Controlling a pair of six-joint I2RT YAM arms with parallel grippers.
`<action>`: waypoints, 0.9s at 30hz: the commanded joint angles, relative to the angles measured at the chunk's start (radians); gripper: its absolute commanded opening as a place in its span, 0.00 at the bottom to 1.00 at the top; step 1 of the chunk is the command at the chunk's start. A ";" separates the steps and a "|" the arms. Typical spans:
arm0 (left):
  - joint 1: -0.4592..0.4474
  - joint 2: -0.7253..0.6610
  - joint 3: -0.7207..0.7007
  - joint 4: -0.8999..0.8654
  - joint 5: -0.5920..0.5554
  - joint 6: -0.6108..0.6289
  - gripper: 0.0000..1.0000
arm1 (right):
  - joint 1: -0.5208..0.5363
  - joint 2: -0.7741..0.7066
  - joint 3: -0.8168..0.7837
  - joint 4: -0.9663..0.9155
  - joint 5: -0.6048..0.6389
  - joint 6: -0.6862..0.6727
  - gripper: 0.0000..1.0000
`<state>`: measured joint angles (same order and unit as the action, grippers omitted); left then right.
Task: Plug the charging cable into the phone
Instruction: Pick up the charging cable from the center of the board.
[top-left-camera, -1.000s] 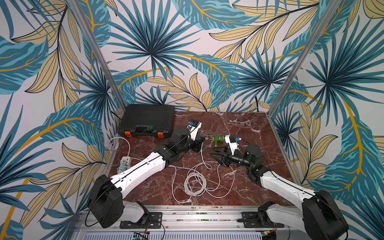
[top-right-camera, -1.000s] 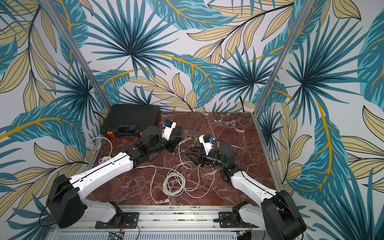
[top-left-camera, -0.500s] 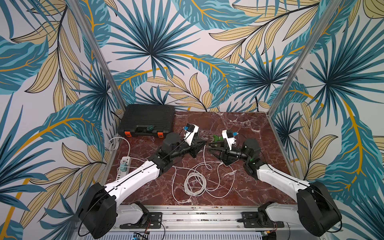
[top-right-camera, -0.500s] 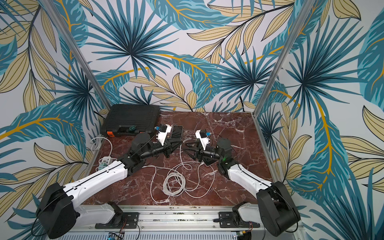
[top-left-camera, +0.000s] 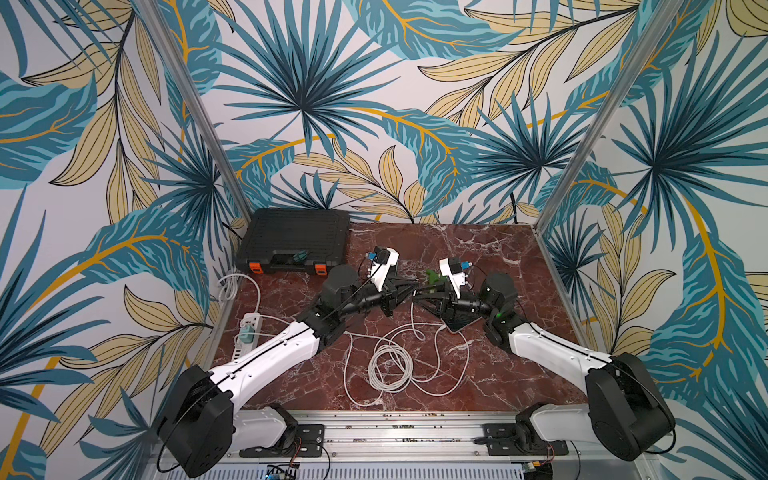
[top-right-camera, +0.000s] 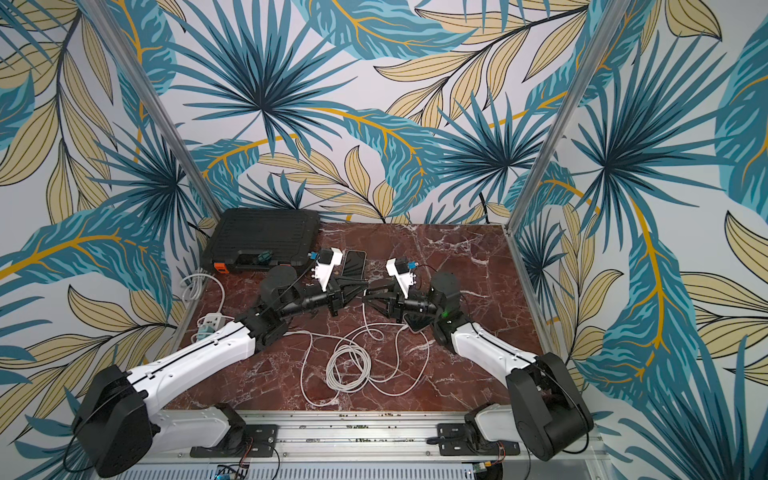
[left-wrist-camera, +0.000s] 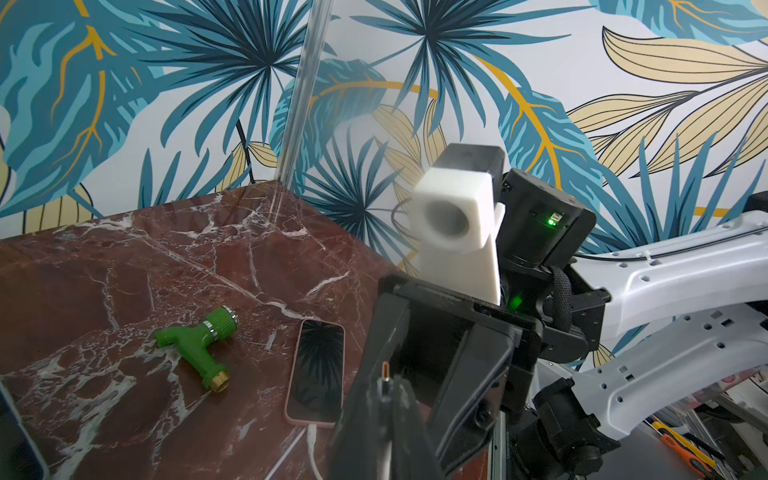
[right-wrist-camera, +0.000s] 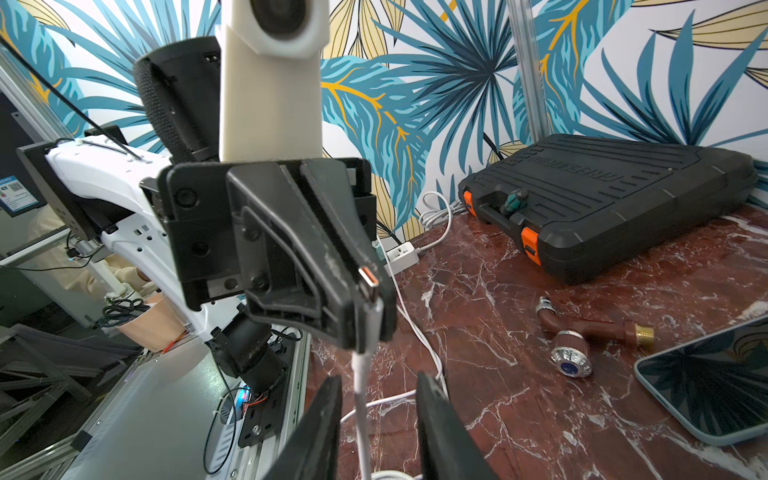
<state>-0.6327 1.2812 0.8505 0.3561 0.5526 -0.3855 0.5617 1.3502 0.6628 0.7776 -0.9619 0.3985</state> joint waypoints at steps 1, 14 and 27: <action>0.007 0.011 -0.014 0.049 0.037 -0.006 0.00 | 0.006 -0.019 0.018 0.043 -0.044 0.027 0.31; 0.014 0.009 -0.043 0.074 0.055 -0.034 0.05 | 0.007 -0.024 0.031 0.008 -0.053 0.024 0.00; 0.046 0.025 0.087 -0.151 0.094 0.002 0.65 | 0.010 -0.025 0.061 -0.134 -0.051 -0.071 0.00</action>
<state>-0.5926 1.2964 0.8783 0.2882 0.6285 -0.4244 0.5648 1.3392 0.7074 0.6819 -0.9939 0.3637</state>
